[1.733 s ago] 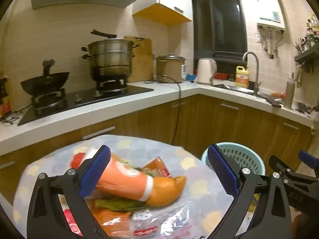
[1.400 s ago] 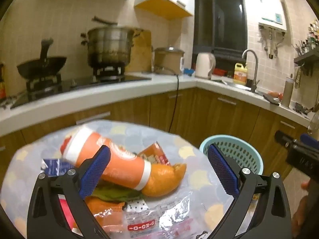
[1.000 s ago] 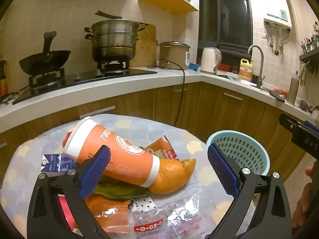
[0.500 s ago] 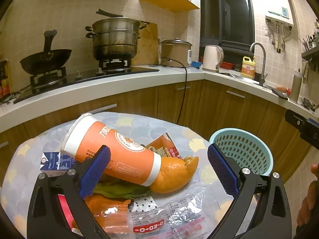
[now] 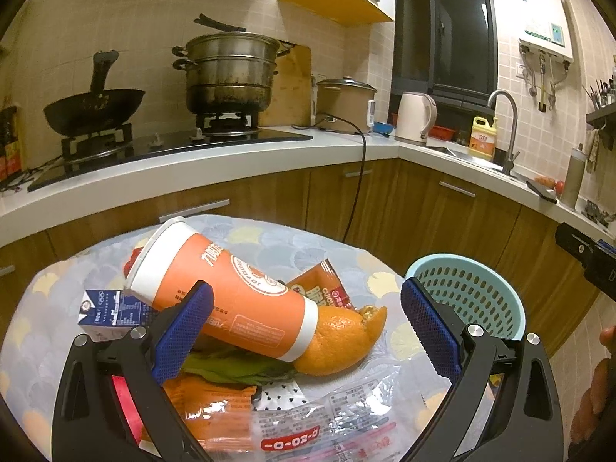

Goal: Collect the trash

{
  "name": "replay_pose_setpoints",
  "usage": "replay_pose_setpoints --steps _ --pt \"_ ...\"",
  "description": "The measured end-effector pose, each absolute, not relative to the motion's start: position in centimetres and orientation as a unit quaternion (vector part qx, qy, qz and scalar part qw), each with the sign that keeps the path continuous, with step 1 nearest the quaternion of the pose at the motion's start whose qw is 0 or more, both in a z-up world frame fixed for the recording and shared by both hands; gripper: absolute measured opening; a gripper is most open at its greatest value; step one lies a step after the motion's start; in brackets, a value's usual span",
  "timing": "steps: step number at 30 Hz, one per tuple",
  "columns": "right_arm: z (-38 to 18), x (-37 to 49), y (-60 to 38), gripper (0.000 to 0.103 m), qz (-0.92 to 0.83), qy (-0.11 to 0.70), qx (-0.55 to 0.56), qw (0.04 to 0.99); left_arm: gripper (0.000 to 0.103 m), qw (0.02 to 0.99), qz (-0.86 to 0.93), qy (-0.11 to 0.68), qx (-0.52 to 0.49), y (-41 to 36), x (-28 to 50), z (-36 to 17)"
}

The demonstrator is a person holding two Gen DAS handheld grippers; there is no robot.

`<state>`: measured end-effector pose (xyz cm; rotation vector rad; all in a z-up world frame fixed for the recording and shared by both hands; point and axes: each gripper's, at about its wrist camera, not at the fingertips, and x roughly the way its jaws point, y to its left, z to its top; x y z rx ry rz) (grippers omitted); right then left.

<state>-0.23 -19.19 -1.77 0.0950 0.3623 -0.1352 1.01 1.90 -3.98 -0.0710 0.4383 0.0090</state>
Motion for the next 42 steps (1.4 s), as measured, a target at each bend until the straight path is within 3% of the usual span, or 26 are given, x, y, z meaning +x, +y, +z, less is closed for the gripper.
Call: replay_pose_setpoints --steps 20,26,30,33,36,42 --pt "-2.1 -0.4 -18.8 0.094 -0.058 0.193 0.040 0.979 0.094 0.981 -0.012 0.192 -0.040 1.9 -0.1 -2.8" --pt "-2.1 -0.8 -17.5 0.076 -0.018 0.200 0.028 0.979 0.094 0.984 0.014 0.170 -0.043 2.9 -2.7 -0.1" --pt "-2.5 -0.8 -16.1 0.048 0.026 0.217 0.018 0.976 0.094 0.983 0.040 0.167 -0.065 5.5 -5.4 1.3" --pt "-3.0 -1.2 -14.6 0.034 0.059 0.222 0.006 0.973 0.094 0.979 0.066 0.174 -0.079 7.8 -7.3 1.5" --pt "-3.4 -1.7 -13.0 0.026 0.090 0.225 -0.009 0.970 0.094 0.975 0.099 0.182 -0.081 10.1 -8.8 1.1" --pt "-4.8 -2.7 -9.8 0.026 0.140 0.237 -0.037 0.961 0.094 0.963 0.123 0.222 -0.092 13.8 -10.3 -0.7"
